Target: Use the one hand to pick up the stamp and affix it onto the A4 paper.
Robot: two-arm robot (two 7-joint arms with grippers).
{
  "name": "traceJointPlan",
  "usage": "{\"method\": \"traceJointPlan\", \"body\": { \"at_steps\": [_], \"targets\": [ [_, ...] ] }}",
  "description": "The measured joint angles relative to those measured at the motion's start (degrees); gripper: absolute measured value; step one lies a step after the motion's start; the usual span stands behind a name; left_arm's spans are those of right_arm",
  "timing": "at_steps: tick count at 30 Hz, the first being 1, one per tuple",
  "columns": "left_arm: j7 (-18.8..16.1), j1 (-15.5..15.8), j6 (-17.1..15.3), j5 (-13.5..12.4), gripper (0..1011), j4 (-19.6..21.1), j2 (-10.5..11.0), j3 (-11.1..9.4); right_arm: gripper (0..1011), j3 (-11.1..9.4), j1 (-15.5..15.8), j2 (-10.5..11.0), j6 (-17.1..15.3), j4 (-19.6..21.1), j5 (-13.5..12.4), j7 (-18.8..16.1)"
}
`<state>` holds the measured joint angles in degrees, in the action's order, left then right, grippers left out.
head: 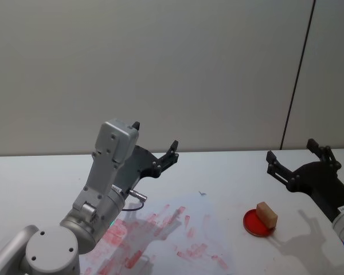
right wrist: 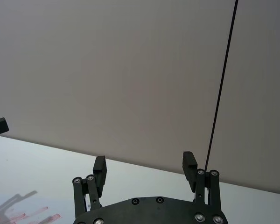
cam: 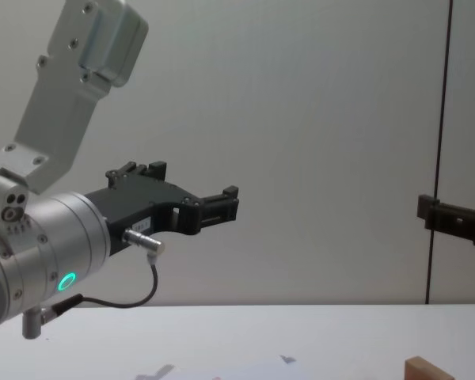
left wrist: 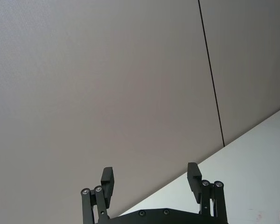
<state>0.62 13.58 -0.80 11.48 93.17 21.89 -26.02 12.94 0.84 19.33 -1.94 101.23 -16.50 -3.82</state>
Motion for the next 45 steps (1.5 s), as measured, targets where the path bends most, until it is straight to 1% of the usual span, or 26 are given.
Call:
{"method": "traceJointPlan", "body": {
  "at_steps": [36,42,45],
  "targets": [
    [0.0,0.0,0.0,0.0,1001,0.0,0.0,0.0,1001,0.0,0.0,0.0,0.0,0.0,0.0,0.0],
    [0.0,0.0,0.0,0.0,1001,0.0,0.0,0.0,1001,-0.4,0.3,0.5,-0.6,0.0,-0.6,-0.3],
    [0.0,0.0,0.0,0.0,1001,0.0,0.0,0.0,1001,-0.9,0.9,1.2,-1.6,0.3,-1.3,-0.6]
  ]
}}
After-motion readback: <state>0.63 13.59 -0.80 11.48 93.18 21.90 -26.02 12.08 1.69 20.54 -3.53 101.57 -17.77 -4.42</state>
